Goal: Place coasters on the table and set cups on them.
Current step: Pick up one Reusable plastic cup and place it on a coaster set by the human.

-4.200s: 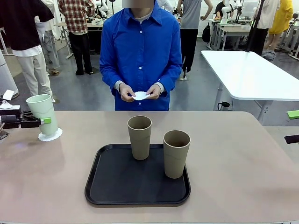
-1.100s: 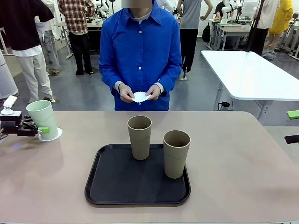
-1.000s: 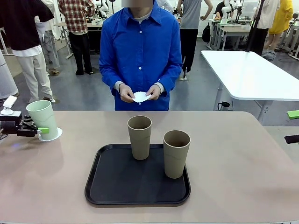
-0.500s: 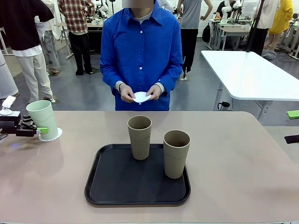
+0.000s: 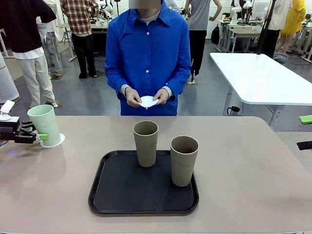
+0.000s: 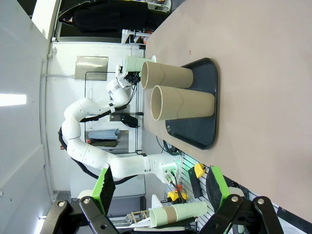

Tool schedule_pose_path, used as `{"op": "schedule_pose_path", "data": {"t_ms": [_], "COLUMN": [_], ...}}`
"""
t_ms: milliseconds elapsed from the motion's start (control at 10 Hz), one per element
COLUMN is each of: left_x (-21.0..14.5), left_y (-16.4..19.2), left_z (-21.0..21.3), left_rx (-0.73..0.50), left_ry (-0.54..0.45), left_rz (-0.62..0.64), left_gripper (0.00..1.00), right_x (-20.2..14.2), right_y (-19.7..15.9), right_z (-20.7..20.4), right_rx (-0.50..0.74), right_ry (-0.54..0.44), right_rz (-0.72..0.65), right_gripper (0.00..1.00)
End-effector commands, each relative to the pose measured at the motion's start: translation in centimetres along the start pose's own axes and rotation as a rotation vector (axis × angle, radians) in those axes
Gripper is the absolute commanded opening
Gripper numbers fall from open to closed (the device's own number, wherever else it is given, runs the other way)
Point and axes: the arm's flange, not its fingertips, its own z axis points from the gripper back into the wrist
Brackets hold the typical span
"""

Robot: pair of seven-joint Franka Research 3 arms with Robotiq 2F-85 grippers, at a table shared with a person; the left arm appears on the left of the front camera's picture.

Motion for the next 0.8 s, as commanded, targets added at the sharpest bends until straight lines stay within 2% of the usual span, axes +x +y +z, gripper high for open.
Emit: {"op": "schedule_pose_path", "data": {"t_ms": [0, 500, 700], "left_x": [0.0, -0.3, 0.6], "left_y": [0.2, -0.9, -2.3], "left_z": [1.0, 4.3, 6.5], "left_rx": [-0.008, -0.007, 0.021], "left_ry": [0.018, 0.065, 0.1], "left_rz": [-0.022, -0.001, 0.011], "left_gripper": [1.0, 1.0, 1.0], "right_x": [0.2, 0.2, 0.2], "right_y": [0.1, 0.1, 0.1], "right_z": [-0.1, -0.1, -0.1], "right_rx": [0.022, 0.022, 0.022], "right_ry": [-0.005, -0.005, -0.005], "right_rz": [0.015, 0.015, 0.015], "right_gripper": [1.0, 1.0, 1.0]}}
